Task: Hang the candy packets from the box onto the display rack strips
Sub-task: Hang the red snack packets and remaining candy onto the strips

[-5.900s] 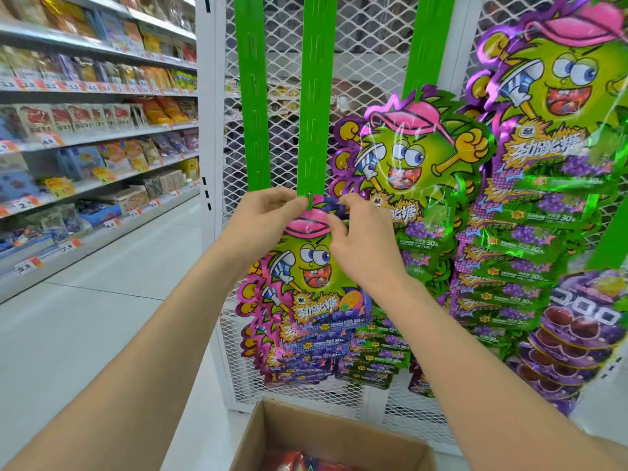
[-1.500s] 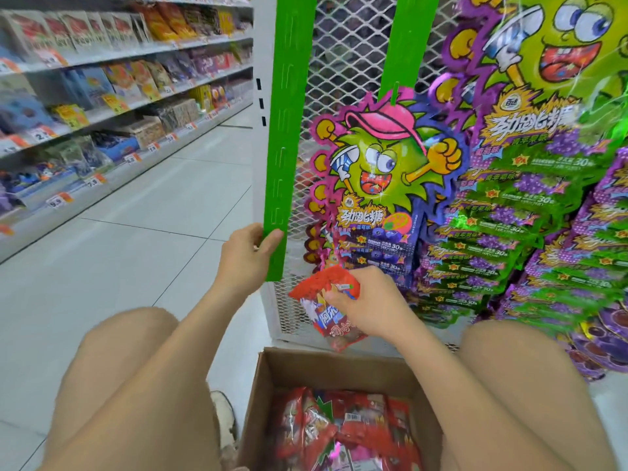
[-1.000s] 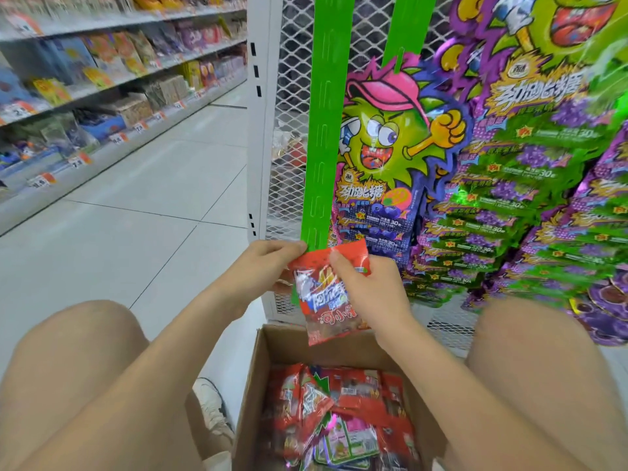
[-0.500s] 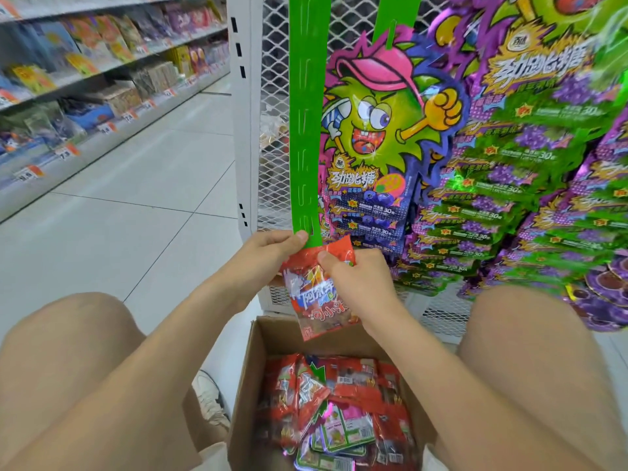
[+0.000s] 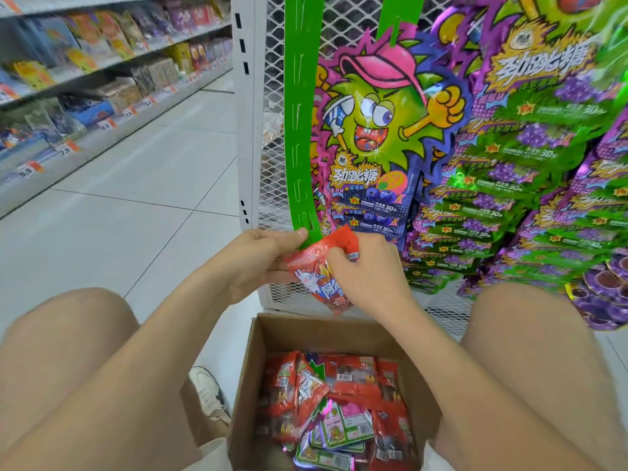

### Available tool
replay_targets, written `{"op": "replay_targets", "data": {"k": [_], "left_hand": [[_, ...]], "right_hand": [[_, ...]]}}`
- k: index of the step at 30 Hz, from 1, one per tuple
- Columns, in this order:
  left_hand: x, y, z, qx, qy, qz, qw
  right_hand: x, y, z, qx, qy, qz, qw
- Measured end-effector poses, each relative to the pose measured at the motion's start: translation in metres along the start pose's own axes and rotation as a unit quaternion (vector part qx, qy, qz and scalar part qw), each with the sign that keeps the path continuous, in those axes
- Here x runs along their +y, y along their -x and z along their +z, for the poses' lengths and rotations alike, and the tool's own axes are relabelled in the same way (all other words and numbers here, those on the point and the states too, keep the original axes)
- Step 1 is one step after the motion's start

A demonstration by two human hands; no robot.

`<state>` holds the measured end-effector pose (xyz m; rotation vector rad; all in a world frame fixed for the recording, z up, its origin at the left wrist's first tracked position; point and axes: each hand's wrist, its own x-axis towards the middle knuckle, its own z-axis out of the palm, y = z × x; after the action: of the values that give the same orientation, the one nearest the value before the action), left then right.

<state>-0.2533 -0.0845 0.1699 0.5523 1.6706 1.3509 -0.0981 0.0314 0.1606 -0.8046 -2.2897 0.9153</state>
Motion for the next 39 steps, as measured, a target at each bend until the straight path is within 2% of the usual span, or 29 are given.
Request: {"op": "replay_targets", "data": {"k": [4, 9, 16, 19, 24, 35, 39], "left_hand": [[0.001, 0.000, 0.002, 0.003, 0.006, -0.004, 1.000], [0.000, 0.002, 0.006, 0.017, 0.011, 0.012, 1.000], [-0.001, 0.001, 0.006, 0.040, 0.016, 0.025, 0.999], [-0.003, -0.001, 0.004, 0.050, -0.014, 0.029, 0.998], [-0.007, 0.000, 0.001, 0.046, -0.059, 0.047, 0.996], [-0.008, 0.002, 0.002, 0.053, -0.105, 0.045, 0.992], [-0.010, 0.001, 0.002, 0.053, -0.146, 0.073, 0.985]], "right_hand": [[0.003, -0.004, 0.005, -0.024, 0.004, -0.006, 1.000], [0.004, -0.005, 0.009, -0.020, -0.058, 0.046, 0.997], [0.010, 0.000, 0.021, -0.055, -0.033, 0.104, 0.993], [0.012, 0.001, 0.026, -0.062, -0.008, 0.093, 0.994], [0.013, -0.001, 0.028, -0.026, -0.029, 0.081, 0.996], [0.017, 0.001, 0.030, -0.094, -0.025, 0.145, 0.985], [0.025, 0.000, 0.030, -0.106, -0.026, 0.152, 0.982]]}}
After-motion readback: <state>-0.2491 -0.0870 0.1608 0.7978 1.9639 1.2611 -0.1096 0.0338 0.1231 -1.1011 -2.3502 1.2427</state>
